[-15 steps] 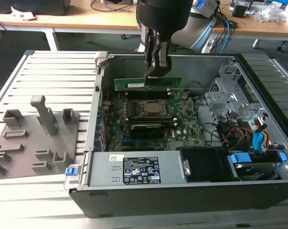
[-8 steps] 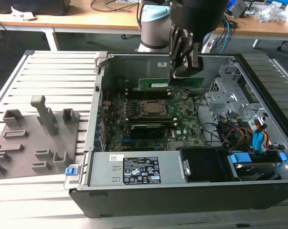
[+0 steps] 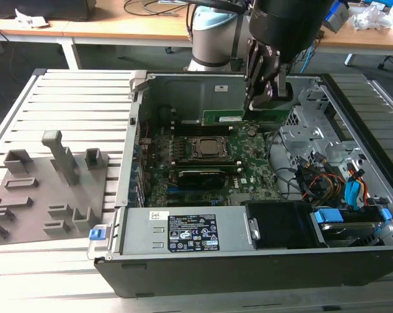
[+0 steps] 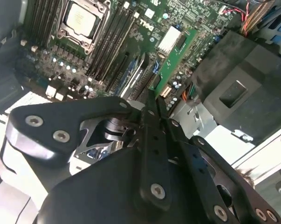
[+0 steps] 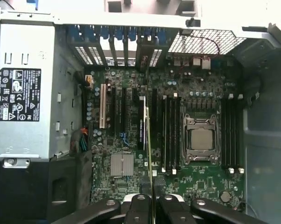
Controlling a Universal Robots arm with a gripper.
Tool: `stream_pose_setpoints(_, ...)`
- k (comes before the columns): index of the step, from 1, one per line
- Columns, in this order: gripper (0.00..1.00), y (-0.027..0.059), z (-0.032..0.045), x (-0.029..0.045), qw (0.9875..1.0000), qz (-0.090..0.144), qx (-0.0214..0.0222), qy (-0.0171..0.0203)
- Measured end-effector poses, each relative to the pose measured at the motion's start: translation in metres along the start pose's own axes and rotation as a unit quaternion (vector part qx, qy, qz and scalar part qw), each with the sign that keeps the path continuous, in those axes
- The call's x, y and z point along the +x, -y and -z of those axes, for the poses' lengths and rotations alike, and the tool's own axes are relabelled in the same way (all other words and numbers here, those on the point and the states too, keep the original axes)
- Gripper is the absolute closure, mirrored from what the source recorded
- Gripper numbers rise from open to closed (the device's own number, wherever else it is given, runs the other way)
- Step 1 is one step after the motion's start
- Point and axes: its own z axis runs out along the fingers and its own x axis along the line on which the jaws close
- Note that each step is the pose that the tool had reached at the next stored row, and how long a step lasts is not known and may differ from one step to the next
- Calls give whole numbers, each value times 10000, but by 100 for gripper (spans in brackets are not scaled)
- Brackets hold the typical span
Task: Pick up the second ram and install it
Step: 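Pick up the second ram and move it above second insertion slot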
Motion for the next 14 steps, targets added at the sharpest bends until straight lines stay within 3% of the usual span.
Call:
stream_pose_setpoints(5,86,1,-14,-69,10000,-50,3,22)
stream_pose_setpoints(11,86,6,-41,-328,10000,-68,4,24)
stream_pose_setpoints(14,86,13,-66,-397,10000,-71,1,23)
